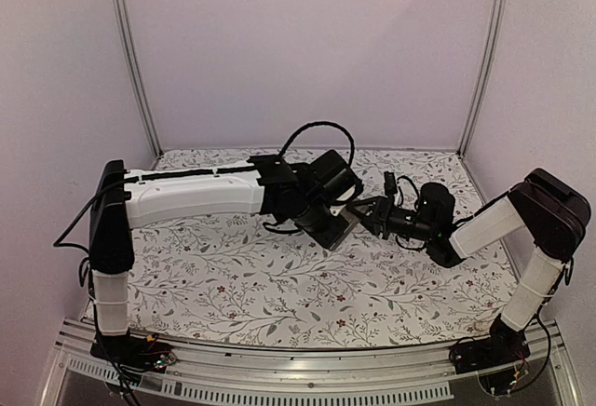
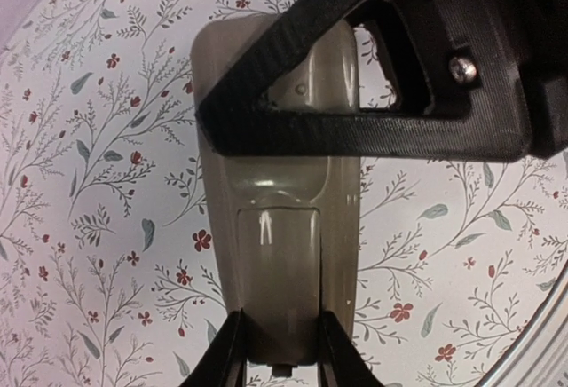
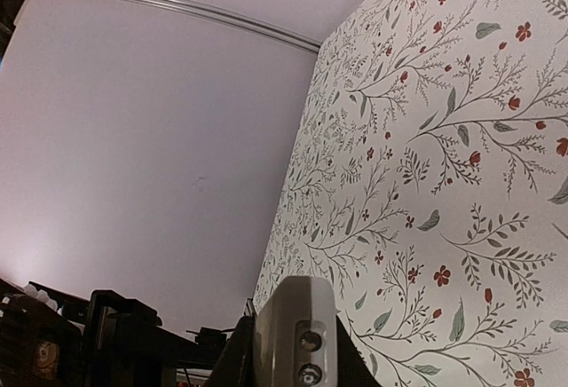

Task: Load the batteries into the remote control
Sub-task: Load the battery cover onto the remote control without the battery cover.

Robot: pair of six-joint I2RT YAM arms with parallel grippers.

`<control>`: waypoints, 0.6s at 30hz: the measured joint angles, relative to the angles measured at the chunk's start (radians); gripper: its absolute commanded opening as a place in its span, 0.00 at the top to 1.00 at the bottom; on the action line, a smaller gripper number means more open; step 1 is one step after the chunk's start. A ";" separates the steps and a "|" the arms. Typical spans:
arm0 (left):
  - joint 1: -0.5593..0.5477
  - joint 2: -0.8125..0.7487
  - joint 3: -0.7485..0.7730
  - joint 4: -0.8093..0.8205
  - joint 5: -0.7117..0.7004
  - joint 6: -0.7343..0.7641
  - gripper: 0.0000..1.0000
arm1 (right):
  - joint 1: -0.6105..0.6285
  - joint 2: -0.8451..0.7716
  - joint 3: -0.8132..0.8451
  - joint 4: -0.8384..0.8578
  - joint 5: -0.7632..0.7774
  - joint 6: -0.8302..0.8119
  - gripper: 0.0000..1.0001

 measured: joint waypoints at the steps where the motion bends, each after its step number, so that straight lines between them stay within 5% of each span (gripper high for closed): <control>1: 0.001 0.001 0.001 -0.001 0.003 0.000 0.71 | 0.000 0.000 0.000 0.000 0.000 0.000 1.00; 12: 0.008 0.002 0.005 -0.007 0.038 0.006 0.57 | 0.008 0.006 -0.001 0.030 -0.010 0.008 1.00; 18: 0.010 0.002 0.005 -0.008 0.036 0.012 0.40 | 0.008 0.015 -0.001 0.045 -0.017 0.026 1.00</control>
